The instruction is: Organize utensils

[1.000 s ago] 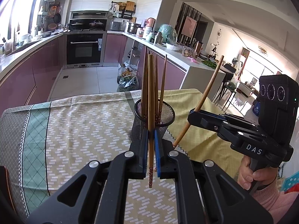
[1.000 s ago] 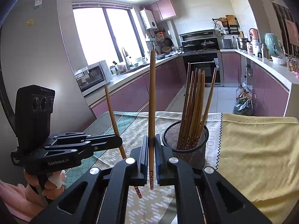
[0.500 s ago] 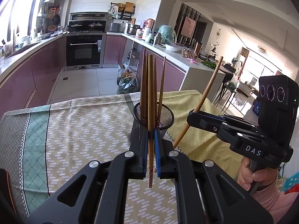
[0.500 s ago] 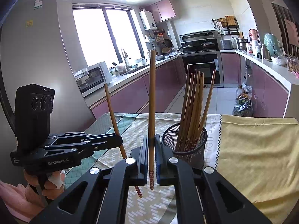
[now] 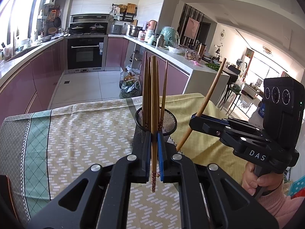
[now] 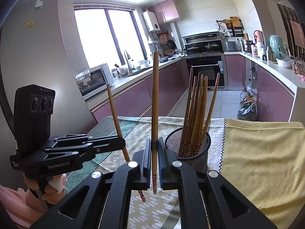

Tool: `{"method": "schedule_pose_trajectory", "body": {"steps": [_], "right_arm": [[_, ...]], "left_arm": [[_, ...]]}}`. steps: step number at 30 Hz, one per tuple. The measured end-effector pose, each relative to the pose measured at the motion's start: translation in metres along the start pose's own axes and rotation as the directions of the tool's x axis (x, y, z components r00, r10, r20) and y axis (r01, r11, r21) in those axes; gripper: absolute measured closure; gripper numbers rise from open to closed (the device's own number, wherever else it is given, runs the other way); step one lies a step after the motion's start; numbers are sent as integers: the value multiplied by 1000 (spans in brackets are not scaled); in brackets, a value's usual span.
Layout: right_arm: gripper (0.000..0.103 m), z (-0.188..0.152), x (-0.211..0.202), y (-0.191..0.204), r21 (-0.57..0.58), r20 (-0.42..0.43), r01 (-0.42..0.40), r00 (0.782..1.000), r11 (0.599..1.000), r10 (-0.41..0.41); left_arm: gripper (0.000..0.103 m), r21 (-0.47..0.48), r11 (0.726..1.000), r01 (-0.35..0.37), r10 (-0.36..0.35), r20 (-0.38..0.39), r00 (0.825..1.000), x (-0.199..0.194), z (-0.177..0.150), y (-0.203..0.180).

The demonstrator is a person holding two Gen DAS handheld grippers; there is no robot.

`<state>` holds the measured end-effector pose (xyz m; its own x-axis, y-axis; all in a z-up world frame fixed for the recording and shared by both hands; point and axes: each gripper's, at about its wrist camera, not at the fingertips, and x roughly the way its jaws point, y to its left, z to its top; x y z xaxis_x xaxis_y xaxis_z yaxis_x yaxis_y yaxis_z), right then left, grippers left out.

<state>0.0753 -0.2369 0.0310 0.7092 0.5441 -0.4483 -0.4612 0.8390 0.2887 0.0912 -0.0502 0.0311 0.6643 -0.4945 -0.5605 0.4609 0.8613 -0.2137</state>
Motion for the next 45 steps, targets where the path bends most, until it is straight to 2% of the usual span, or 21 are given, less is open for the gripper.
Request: {"method": "schedule_pose_trajectory", "body": {"steps": [45], "right_arm": [[97, 15, -1, -6, -6, 33, 5, 999, 1000, -5]], "left_arm": [[96, 34, 999, -5, 4, 31, 1000, -2, 20, -9]]}}
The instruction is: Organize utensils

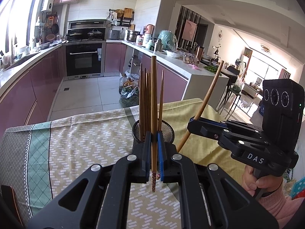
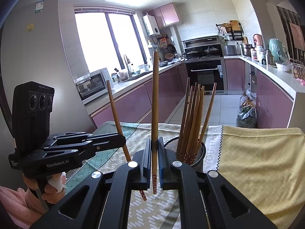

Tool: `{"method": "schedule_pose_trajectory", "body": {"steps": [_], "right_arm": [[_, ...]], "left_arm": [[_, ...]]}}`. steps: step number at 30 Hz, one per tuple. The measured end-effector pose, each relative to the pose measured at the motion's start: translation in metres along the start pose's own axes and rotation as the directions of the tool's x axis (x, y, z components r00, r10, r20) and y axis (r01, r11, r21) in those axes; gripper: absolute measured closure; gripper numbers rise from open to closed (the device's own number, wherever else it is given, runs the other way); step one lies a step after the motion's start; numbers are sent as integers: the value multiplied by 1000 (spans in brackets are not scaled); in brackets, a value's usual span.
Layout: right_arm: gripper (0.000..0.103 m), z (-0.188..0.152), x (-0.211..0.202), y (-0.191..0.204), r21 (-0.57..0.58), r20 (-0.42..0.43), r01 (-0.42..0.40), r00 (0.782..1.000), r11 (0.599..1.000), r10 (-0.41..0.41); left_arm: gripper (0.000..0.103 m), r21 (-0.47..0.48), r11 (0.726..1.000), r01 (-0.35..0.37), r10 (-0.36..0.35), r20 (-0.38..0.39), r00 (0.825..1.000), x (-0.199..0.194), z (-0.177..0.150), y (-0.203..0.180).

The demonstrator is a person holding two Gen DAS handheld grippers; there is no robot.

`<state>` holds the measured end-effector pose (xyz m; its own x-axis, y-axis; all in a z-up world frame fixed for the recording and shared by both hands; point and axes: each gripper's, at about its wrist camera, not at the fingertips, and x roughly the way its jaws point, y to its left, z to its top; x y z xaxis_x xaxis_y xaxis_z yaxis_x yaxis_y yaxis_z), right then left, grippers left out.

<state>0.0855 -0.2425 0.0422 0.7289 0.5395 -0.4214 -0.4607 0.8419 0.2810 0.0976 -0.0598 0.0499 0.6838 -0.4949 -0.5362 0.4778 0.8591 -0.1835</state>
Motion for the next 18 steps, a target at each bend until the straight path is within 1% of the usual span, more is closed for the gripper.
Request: {"method": "schedule_pose_trajectory", "body": {"steps": [18], "right_arm": [[97, 6, -2, -3, -7, 33, 10, 999, 1000, -10]], "left_arm": [[96, 21, 1000, 1, -2, 29, 1000, -1, 12, -5]]}}
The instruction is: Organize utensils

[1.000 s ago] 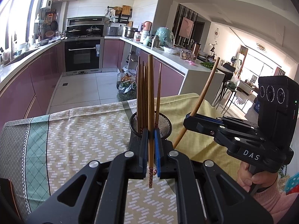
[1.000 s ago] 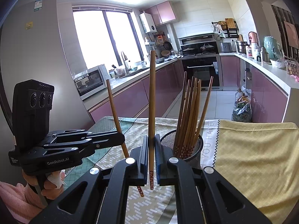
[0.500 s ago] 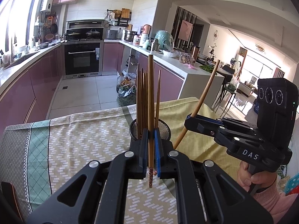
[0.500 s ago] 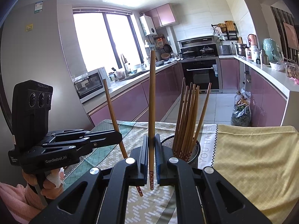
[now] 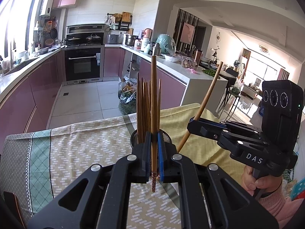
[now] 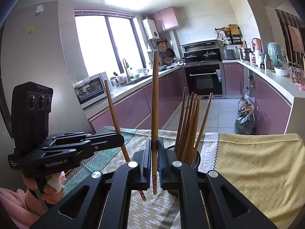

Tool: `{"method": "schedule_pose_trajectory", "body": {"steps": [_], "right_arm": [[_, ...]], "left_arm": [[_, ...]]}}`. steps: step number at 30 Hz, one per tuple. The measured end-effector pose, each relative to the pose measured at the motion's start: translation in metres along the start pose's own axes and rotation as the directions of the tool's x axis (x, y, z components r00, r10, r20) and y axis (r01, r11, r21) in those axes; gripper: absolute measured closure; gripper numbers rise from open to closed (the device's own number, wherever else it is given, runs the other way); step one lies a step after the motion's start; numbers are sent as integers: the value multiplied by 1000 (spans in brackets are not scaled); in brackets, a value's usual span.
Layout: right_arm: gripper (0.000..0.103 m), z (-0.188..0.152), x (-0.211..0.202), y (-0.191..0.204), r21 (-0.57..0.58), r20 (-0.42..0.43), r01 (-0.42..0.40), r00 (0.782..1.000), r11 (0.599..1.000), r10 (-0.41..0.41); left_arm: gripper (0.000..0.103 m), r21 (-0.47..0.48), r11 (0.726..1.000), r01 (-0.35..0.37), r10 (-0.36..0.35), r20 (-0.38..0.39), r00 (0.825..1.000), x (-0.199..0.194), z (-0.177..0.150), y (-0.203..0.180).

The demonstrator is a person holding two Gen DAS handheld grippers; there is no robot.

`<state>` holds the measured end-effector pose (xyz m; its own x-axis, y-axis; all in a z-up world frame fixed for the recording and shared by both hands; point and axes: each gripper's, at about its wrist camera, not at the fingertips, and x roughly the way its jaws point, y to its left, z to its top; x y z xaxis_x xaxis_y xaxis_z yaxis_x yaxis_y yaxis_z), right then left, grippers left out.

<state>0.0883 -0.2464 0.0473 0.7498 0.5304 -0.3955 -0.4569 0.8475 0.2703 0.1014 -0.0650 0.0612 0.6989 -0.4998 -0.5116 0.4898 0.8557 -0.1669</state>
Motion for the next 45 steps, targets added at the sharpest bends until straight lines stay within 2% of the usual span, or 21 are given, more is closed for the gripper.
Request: {"method": "schedule_pose_trajectory", "body": {"steps": [45], "right_arm": [[97, 17, -4, -1, -19, 33, 13, 999, 1000, -12]], "left_arm": [[96, 7, 1000, -2, 1, 74, 997, -13, 35, -5]]}}
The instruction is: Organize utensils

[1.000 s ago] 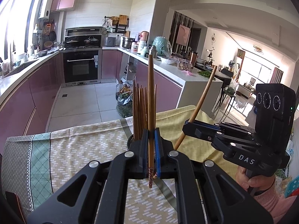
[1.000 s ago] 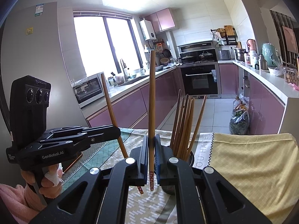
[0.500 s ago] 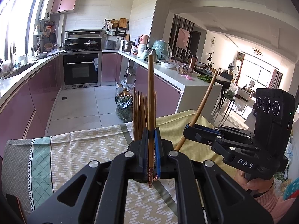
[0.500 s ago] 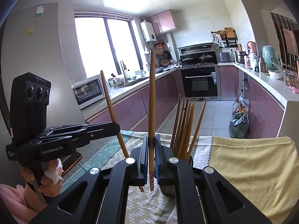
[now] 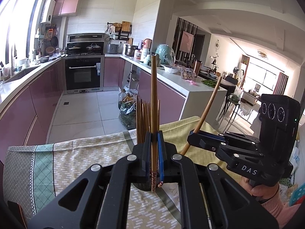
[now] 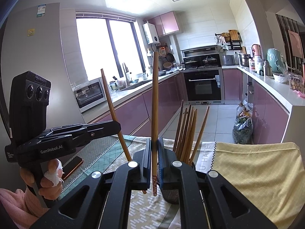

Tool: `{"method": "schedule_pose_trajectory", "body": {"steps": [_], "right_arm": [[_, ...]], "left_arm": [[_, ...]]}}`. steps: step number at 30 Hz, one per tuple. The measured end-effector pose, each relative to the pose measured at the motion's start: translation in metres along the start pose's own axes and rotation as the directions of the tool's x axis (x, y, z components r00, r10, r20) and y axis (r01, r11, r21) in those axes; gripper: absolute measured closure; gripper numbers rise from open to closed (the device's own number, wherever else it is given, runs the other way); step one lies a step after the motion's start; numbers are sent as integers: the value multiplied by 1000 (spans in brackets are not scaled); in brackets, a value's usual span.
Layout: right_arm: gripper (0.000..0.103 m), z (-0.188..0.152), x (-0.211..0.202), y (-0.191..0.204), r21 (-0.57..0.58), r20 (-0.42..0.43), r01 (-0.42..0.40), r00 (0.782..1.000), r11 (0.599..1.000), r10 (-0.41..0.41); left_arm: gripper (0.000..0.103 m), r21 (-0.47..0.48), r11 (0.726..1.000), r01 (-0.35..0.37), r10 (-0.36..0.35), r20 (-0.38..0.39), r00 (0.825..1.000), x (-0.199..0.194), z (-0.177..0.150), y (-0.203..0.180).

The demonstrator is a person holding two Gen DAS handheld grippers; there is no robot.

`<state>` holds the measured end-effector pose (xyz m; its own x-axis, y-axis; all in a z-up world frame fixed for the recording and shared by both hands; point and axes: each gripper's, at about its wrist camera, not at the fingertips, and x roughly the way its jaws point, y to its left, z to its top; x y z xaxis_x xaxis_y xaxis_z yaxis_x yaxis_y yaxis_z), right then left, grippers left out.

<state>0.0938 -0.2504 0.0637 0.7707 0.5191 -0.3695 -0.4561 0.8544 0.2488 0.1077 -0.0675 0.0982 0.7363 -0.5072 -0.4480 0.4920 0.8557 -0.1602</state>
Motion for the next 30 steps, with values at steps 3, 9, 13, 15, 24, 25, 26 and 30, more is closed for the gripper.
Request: {"method": "schedule_pose_trajectory", "body": {"steps": [3, 9, 13, 15, 24, 25, 26, 30], "right_arm": [[97, 0, 0, 0, -1, 0, 1, 1000, 1000, -1], [97, 4, 1, 0, -2, 9, 3, 1000, 1000, -3], [97, 6, 1, 0, -6, 15, 4, 1000, 1000, -4], [97, 7, 2, 0, -8, 17, 4, 1000, 1000, -4], [97, 11, 1, -1, -11, 26, 9, 1000, 1000, -9], [97, 11, 1, 0, -12, 27, 10, 1000, 1000, -10], [97, 12, 1, 0, -13, 28, 11, 1000, 1000, -11], [97, 14, 1, 0, -13, 33, 16, 999, 1000, -15]], "left_arm": [[96, -1, 1000, -1, 1, 4, 1000, 0, 2, 0], [96, -2, 1000, 2, -2, 10, 1000, 1, 3, -1], [96, -1, 1000, 4, -4, 17, 1000, 1, 6, -2], [96, 0, 1000, 4, -4, 21, 1000, 2, 8, -1], [96, 7, 1000, 3, -3, 42, 999, -1, 12, -3], [96, 8, 1000, 2, -3, 44, 999, -1, 12, -3], [96, 8, 1000, 2, -3, 45, 999, 0, 14, -4], [96, 10, 1000, -3, 3, 48, 999, 2, 17, -5]]}}
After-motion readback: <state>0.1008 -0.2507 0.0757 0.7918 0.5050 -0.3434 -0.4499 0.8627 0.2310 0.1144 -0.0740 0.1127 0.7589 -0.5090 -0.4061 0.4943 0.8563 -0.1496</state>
